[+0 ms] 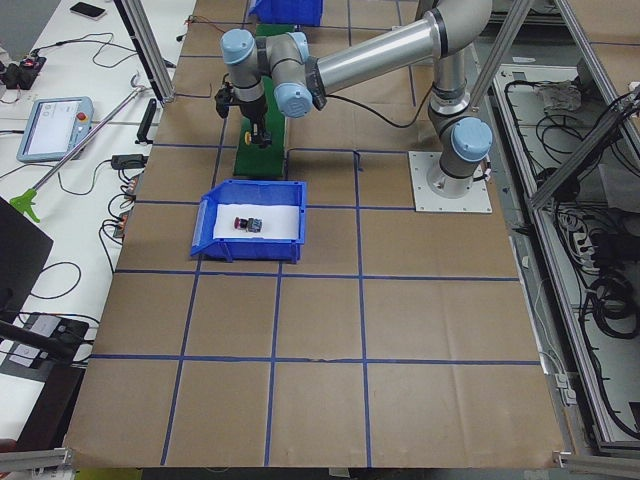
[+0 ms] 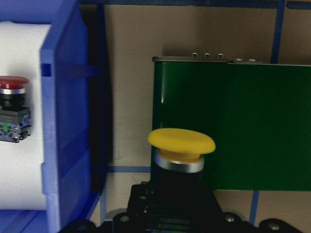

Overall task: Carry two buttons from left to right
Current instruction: 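Lift the yellow button and carry it onto the green conveyor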

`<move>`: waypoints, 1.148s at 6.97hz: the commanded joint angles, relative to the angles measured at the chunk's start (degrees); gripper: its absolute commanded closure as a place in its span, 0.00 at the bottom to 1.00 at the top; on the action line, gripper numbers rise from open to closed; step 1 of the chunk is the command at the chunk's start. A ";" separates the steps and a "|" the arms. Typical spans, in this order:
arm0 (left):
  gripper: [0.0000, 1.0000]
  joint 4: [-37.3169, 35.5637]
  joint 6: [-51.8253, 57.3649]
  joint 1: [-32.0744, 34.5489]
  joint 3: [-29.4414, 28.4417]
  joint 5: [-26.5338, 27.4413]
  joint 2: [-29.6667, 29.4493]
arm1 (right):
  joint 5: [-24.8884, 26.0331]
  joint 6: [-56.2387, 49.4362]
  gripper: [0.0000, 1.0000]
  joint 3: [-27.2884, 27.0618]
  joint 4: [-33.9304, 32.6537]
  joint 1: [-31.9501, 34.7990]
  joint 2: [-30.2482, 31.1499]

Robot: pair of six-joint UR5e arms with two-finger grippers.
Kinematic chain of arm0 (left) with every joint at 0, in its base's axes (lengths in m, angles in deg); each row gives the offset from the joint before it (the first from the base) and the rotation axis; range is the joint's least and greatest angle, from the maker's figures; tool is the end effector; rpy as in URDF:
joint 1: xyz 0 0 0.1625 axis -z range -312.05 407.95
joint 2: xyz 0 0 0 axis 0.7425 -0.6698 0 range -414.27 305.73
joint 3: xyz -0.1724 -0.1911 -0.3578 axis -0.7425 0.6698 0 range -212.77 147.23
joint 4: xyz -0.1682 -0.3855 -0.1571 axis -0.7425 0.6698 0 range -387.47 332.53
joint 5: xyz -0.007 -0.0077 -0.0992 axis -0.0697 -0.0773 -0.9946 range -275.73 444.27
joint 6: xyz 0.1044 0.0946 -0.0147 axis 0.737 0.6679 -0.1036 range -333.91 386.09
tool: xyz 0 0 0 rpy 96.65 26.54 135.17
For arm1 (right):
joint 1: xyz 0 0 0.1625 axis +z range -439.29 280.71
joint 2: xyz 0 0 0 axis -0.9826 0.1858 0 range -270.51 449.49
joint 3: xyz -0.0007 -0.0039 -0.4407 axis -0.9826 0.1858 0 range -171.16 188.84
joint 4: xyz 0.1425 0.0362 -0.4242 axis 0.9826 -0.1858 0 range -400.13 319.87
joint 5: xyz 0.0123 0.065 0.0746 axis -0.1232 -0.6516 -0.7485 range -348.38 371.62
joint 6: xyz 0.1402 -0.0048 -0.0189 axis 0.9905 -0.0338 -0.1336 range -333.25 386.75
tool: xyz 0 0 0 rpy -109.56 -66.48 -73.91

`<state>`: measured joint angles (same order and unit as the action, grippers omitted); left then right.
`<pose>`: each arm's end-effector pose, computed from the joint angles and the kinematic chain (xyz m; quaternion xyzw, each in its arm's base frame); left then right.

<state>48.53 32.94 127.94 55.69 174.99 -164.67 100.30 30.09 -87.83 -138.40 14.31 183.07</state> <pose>-0.0171 -0.6597 0.2874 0.0273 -0.9987 -0.0429 0.0000 0.1685 -0.5030 0.4474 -0.0028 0.9989 -0.0444 0.0143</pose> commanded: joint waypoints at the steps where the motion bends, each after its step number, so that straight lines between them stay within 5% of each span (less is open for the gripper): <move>1: 0.89 -4.78 -4.72 2.70 3.71 -0.10 -1.13 | 0.00 0.00 0.00 -0.01 0.00 0.00 -0.06; 4: 0.86 -11.84 -7.45 3.86 8.21 -0.10 -2.54 | -0.09 0.00 0.00 -0.01 0.00 0.00 -0.24; 6: 0.05 -11.93 -8.77 3.94 8.48 -0.54 -3.32 | -0.09 -0.09 0.00 -0.01 -0.08 0.09 -0.06; 8: 0.00 -11.75 -8.95 3.86 6.56 -0.37 -2.02 | -0.09 -0.09 0.00 -0.01 0.00 0.09 -0.15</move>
<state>36.70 24.13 131.81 63.30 174.55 -167.50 100.22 30.01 -87.80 -138.46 14.38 182.89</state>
